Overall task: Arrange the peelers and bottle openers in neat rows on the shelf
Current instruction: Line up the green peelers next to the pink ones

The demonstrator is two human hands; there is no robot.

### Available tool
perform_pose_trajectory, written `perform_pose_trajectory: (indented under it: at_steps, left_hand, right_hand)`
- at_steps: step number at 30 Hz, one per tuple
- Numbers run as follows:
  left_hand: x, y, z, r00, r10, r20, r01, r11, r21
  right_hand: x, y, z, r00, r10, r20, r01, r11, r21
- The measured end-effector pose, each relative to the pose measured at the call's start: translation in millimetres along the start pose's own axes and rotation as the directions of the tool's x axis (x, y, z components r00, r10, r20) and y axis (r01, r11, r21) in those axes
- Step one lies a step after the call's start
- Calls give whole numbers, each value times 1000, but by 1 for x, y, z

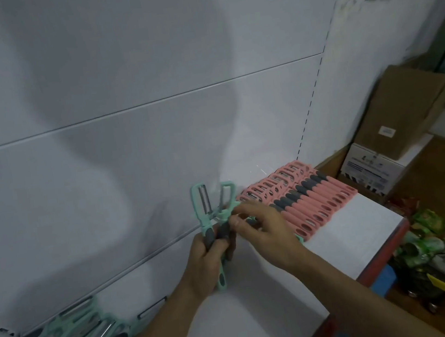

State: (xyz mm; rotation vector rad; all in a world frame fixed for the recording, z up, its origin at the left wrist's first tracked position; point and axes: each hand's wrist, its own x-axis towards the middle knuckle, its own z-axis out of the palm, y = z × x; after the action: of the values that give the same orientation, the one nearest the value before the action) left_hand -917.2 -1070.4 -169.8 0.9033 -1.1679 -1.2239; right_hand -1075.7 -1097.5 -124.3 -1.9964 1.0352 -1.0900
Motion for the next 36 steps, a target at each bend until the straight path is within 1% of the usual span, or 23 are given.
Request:
perform_pose_trajectory:
  at_steps: [2, 4, 5, 7, 8, 9, 10, 11, 12, 14, 15, 17, 19, 22, 24, 27, 28, 32, 36]
  left_hand:
    - [1, -1, 0, 1000, -16, 12, 16, 1000, 1]
    - [1, 1, 0, 1000, -12, 14, 12, 999, -34]
    - [1, 1, 0, 1000, 12, 20, -11, 999, -31]
    - [2, 1, 1, 995, 98, -3, -98, 990, 104]
    - [3, 0, 0, 989, 127, -71, -114, 980, 163]
    - [5, -1, -1, 976, 127, -177, -95, 979, 178]
    - [6, 0, -2, 955, 116, -274, -76, 986, 151]
    - [7, 1, -5, 935, 99, -339, -64, 991, 115]
    - [8, 1, -8, 922, 84, -378, -52, 994, 94]
    - [9, 0, -14, 901, 117, -418, -44, 983, 179]
    - [9, -1, -15, 896, 146, -419, -61, 976, 211]
    - [8, 0, -14, 910, 158, -384, -113, 984, 136]
    - [8, -1, -16, 916, 149, -373, -127, 988, 83]
    - [10, -5, -18, 911, 127, -392, -111, 992, 63]
    - [12, -5, -18, 907, 120, -404, -101, 993, 67]
    - [13, -5, -17, 906, 136, -401, -111, 990, 84]
    - [13, -5, -17, 905, 139, -403, -113, 990, 88]
    - [12, -6, -19, 906, 122, -406, -95, 992, 86]
    - [13, -6, -19, 912, 107, -396, -90, 994, 62]
  right_hand:
    - [3, -6, 6, 997, -33, 68, 24, 991, 130]
    - [0, -9, 12, 996, 42, 76, -62, 956, 286]
    - [-1, -9, 15, 995, 89, 42, -98, 934, 343]
    - [-2, -8, 17, 976, 188, -108, -130, 905, 404]
    - [-1, -8, 16, 952, 237, -194, -135, 895, 426]
    - [0, -8, 13, 931, 266, -251, -136, 889, 438]
    - [1, -7, 9, 921, 276, -275, -143, 895, 422]
    - [-1, -4, 5, 924, 257, -283, -150, 925, 350]
    - [-3, 0, 2, 929, 234, -285, -170, 958, 232]
    - [-12, 9, -1, 935, 202, -291, -209, 978, 6]
    - [-15, 13, -2, 938, 191, -291, -216, 975, -56]
    - [-18, 18, -5, 949, 160, -271, -202, 970, -134]
    - [-18, 21, -6, 961, 125, -246, -182, 957, -225]
    - [-20, 20, -7, 973, -18, -232, -71, 927, -369]
    - [-21, 20, -3, 973, -77, -218, -22, 908, -418]
    - [-22, 19, 7, 978, -3, -209, -86, 906, -414]
    - [-24, 18, 10, 979, 1, -204, -90, 899, -429]
    - [-30, 17, 16, 983, -74, -170, -32, 833, -552]
    - [-32, 22, 16, 988, -26, -154, -71, 801, -594]
